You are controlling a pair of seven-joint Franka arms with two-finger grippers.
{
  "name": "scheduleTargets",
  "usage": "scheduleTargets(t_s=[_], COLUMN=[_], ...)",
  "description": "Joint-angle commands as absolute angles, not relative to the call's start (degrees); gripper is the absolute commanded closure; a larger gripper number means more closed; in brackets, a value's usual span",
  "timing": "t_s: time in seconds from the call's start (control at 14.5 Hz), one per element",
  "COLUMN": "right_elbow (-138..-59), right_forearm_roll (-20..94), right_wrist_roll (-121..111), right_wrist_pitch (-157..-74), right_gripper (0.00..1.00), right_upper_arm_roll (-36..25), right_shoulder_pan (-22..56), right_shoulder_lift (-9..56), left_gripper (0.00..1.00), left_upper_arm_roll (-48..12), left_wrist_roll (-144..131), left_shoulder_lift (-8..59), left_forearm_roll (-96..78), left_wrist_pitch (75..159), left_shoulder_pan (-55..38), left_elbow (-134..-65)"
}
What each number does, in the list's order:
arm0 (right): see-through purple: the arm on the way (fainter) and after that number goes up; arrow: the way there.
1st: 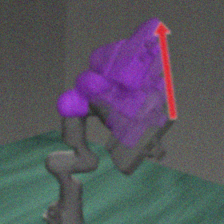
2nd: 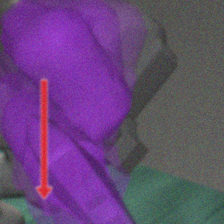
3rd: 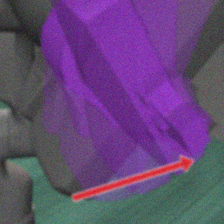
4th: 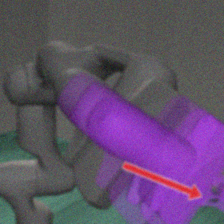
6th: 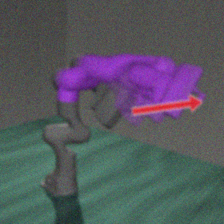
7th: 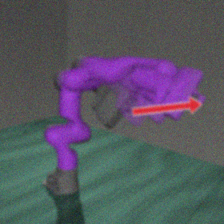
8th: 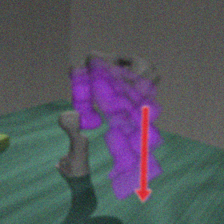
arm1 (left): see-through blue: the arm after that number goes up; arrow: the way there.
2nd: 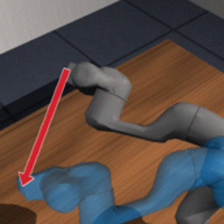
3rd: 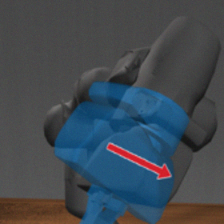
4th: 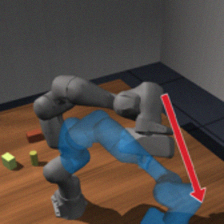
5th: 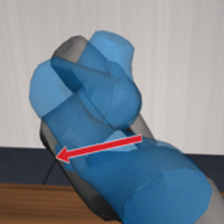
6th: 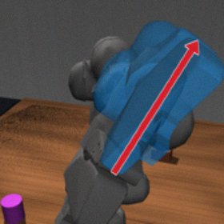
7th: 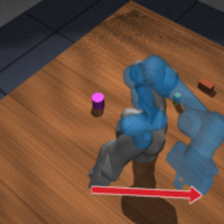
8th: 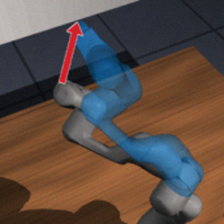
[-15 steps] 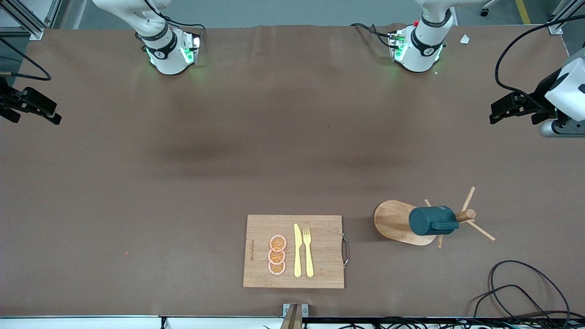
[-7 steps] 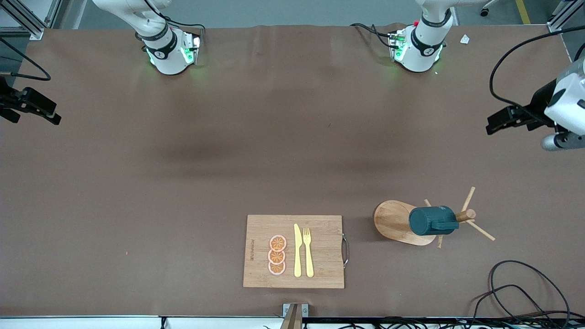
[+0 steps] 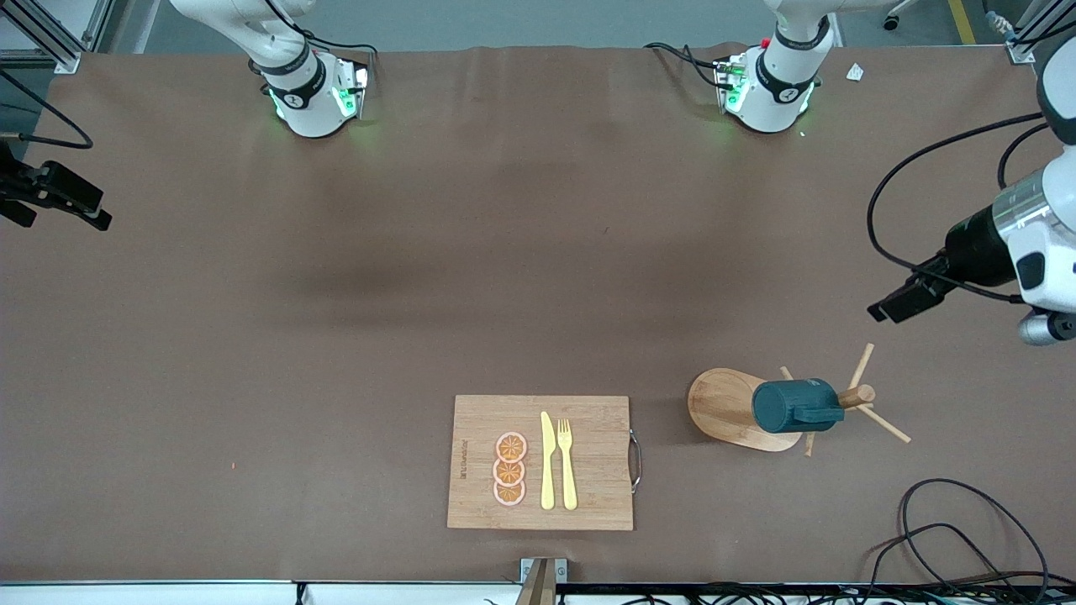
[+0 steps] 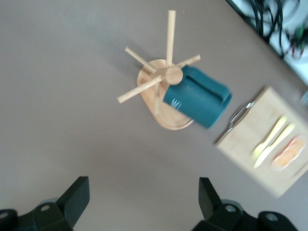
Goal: Transfer cup from left to right arm and place
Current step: 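Reach the left gripper toward the teal mug on the wooden stand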
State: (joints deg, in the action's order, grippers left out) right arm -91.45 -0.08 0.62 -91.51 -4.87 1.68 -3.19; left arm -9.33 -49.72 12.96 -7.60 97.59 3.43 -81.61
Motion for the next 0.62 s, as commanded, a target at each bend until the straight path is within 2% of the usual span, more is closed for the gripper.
scheduleTargets(t_s=[0.0, 0.28, 0.55], right_elbow=[-92.11, -92.11, -92.11], right_forearm_roll=[-0.35, -0.35, -0.26], right_wrist_roll=[0.09, 0.09, 0.09], right_wrist_pitch=[-92.02, -92.11, -92.11], right_gripper=[0.0, 0.0, 0.0], right_upper_arm_roll=[-3.96, -3.96, -3.96], right_shoulder_pan=[0.44, 0.44, 0.44], right_shoulder_lift=[-3.69, -3.69, -3.69], left_gripper=[0.0, 0.0, 0.0], left_upper_arm_roll=[-9.23, -9.4, -9.4], left_wrist_roll=[-62.53, -79.17, -87.59], left_shoulder_lift=[15.9, 21.08, 24.69], left_forearm_roll=[-10.8, -11.16, -12.47], left_wrist_pitch=[101.15, 110.63, 116.17], left_shoulder_pan=[3.78, 3.69, 3.34], left_elbow=[-79.89, -79.89, -79.98])
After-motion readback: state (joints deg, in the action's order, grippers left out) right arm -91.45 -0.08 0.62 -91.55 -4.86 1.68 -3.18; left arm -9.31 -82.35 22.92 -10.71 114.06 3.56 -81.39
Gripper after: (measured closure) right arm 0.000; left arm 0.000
